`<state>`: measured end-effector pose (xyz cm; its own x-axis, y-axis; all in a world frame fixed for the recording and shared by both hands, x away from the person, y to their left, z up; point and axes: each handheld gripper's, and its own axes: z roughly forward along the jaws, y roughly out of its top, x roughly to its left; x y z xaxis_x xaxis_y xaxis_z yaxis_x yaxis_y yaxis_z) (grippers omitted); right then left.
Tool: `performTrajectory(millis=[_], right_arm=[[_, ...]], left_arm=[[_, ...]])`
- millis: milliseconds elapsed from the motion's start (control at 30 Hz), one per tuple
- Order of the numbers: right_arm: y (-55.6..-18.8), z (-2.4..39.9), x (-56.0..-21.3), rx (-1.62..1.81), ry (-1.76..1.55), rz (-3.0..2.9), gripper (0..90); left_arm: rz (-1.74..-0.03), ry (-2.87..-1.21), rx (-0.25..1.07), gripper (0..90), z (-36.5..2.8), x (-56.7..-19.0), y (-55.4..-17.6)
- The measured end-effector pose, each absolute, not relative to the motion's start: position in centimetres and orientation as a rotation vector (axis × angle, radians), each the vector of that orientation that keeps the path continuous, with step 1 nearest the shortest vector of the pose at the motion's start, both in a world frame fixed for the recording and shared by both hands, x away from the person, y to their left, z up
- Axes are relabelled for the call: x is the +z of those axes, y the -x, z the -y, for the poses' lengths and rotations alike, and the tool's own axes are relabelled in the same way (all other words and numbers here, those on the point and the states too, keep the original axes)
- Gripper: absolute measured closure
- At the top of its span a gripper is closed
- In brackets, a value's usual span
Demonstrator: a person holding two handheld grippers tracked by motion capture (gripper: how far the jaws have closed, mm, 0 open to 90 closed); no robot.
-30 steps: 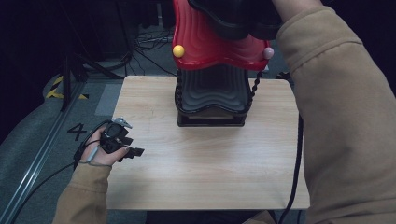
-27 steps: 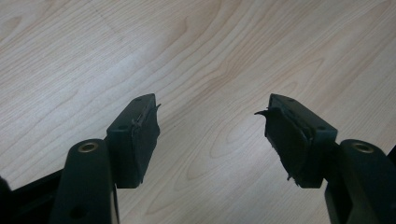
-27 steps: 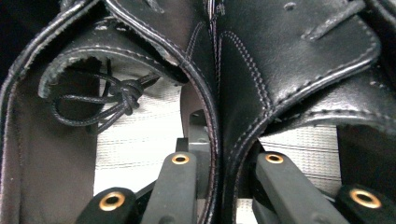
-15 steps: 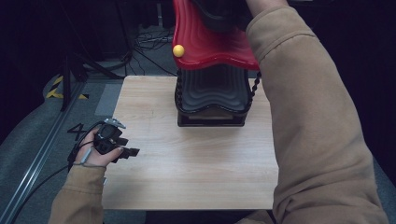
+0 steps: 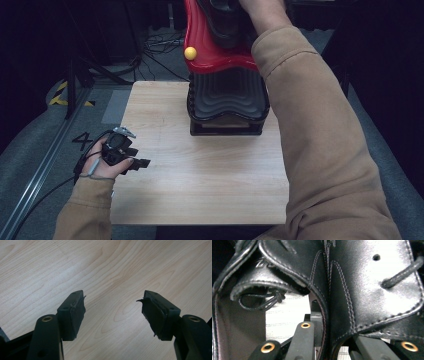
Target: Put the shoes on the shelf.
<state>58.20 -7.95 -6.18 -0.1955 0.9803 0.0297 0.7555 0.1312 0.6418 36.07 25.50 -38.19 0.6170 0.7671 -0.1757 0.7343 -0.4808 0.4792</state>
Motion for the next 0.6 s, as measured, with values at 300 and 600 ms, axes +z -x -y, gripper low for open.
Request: performTrajectory(millis=[300, 600], right_arm=[[-58.2, 7.6, -7.6, 0.737, -1.712, -2.003, 78.0], [-57.6, 7.5, -7.9, 0.718, -1.770, -2.030, 74.1]], left_arm=[[-1.172, -2.334, 0.082, 35.5, -25.1, -38.2, -36.2], [-1.173, -2.337, 0.078, 35.5, -24.8, -38.3, -36.3]])
